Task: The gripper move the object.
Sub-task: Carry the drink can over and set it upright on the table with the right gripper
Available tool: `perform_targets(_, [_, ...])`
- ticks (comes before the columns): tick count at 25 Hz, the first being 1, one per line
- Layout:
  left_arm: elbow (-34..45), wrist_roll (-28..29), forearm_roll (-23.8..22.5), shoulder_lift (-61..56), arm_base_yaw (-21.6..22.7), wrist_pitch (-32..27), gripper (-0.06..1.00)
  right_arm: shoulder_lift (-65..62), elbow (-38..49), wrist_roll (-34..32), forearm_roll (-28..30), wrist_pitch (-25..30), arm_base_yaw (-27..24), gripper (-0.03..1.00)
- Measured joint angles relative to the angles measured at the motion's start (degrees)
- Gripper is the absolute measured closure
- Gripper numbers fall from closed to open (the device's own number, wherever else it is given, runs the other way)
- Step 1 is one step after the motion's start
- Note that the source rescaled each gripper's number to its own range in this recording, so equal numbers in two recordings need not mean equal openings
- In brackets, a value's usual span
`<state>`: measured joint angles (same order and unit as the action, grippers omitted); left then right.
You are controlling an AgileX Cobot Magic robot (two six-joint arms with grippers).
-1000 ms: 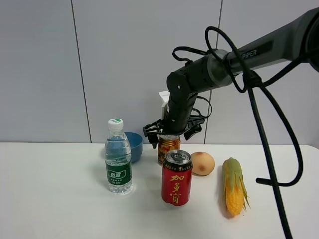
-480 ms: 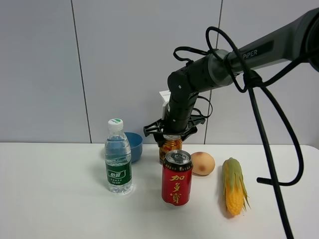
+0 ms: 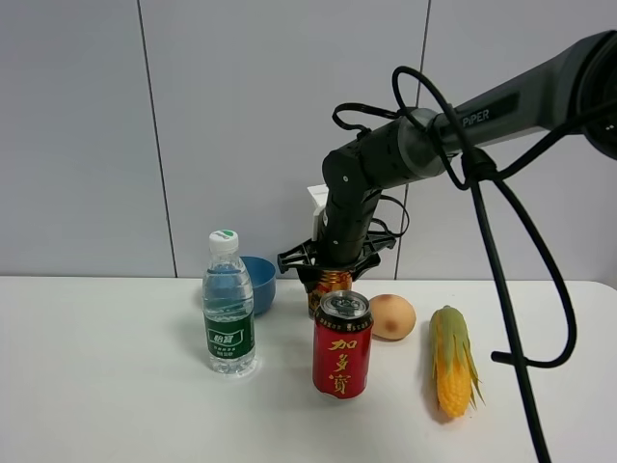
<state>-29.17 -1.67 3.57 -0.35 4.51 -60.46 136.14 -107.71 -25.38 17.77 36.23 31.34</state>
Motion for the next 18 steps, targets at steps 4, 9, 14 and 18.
perform_targets(4, [0.0, 0.0, 0.0, 0.0, 0.0, 0.0, -0.06, 0.0, 0.0, 0.0, 0.0, 0.0, 0.0, 0.96])
perform_targets(9, [0.0, 0.0, 0.0, 0.0, 0.0, 0.0, -0.06, 0.0, -0.1, 0.0, -0.1, 0.3, 0.0, 0.96])
perform_targets(14, [0.0, 0.0, 0.0, 0.0, 0.0, 0.0, -0.06, -0.9, 0.0, 1.6, -1.4, 2.2, -0.1, 0.96])
perform_targets(18, [0.0, 0.0, 0.0, 0.0, 0.0, 0.0, -0.06, -4.0, 0.4, 6.2, -4.2, 6.7, -0.1, 0.96])
